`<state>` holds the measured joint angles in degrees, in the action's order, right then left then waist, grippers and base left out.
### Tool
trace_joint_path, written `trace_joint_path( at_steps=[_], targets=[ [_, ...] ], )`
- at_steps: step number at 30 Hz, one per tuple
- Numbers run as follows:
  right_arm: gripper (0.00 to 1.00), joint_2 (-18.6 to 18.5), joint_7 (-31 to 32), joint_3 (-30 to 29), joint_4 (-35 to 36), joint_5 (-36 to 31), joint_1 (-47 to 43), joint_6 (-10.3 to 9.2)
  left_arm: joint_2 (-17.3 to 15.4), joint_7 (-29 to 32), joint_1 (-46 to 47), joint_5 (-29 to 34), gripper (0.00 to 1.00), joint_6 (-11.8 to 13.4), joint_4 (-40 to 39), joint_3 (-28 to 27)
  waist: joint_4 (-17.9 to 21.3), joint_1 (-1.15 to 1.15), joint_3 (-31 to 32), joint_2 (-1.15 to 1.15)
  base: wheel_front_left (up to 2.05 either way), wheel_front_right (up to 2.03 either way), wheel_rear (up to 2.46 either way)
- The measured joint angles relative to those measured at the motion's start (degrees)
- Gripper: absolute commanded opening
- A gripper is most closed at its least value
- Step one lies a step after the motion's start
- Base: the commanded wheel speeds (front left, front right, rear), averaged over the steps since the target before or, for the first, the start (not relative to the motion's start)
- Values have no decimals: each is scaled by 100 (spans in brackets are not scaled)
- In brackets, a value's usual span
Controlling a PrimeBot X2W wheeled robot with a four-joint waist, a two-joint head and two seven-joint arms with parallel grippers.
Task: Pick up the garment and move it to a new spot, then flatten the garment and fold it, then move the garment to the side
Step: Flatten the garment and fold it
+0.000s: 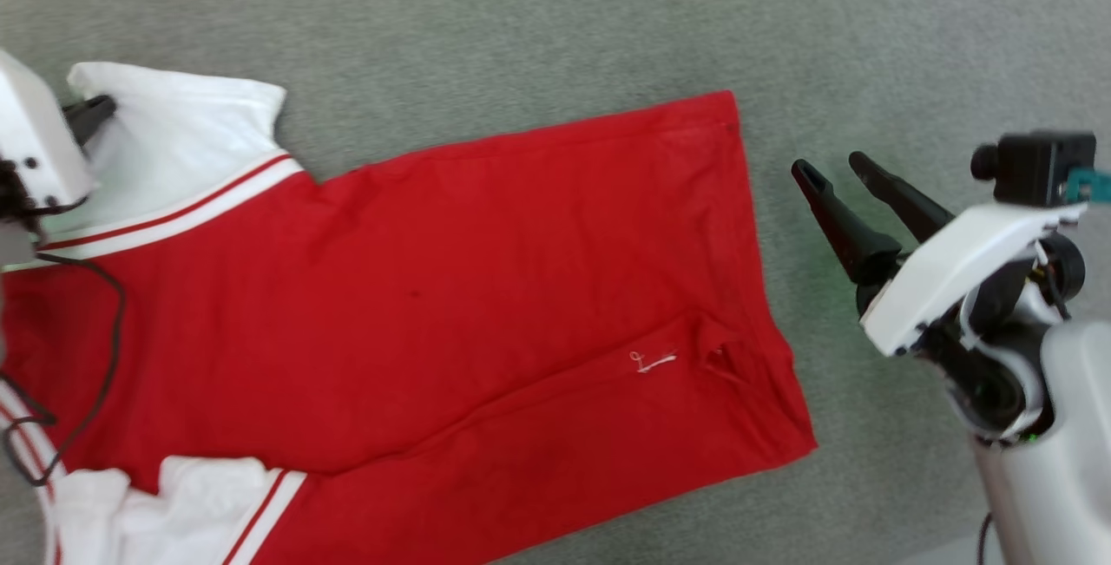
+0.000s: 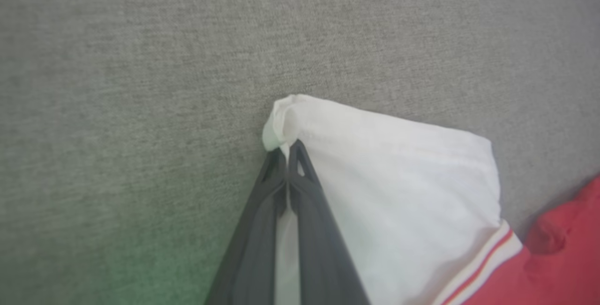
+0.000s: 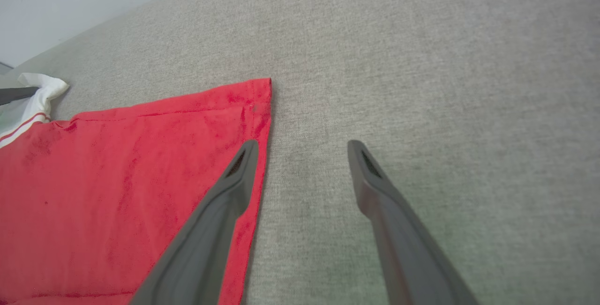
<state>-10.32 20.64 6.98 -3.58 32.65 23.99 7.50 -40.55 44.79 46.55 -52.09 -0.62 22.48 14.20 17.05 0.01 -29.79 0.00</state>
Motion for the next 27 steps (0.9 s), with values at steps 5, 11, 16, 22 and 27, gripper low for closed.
trace_joint_path(
  at_steps=[5,11,16,22,27],
  targets=[
    [100,-248,1209,-47,-527,390,541,-2,240,-470,124,214,0,-145,-86,133,-320,0,136,0,0,0,0],
    [100,-348,2329,-102,-1234,361,1371,0,488,-879,497,412,0,-342,-612,332,-938,0,70,0,0,0,0],
    [49,-370,2880,-98,-1633,327,1728,0,608,-1028,527,446,0,-388,-744,424,-1209,0,-35,0,0,0,0],
    [0,-416,3134,-73,-1789,337,1890,-1,667,-1133,452,445,0,-428,-768,489,-1330,-1,-32,0,0,0,0],
    [0,-476,2831,-29,-1627,108,1842,-1,714,-1479,291,452,0,-452,-732,464,-1369,0,117,0,0,0,0]
  ],
)
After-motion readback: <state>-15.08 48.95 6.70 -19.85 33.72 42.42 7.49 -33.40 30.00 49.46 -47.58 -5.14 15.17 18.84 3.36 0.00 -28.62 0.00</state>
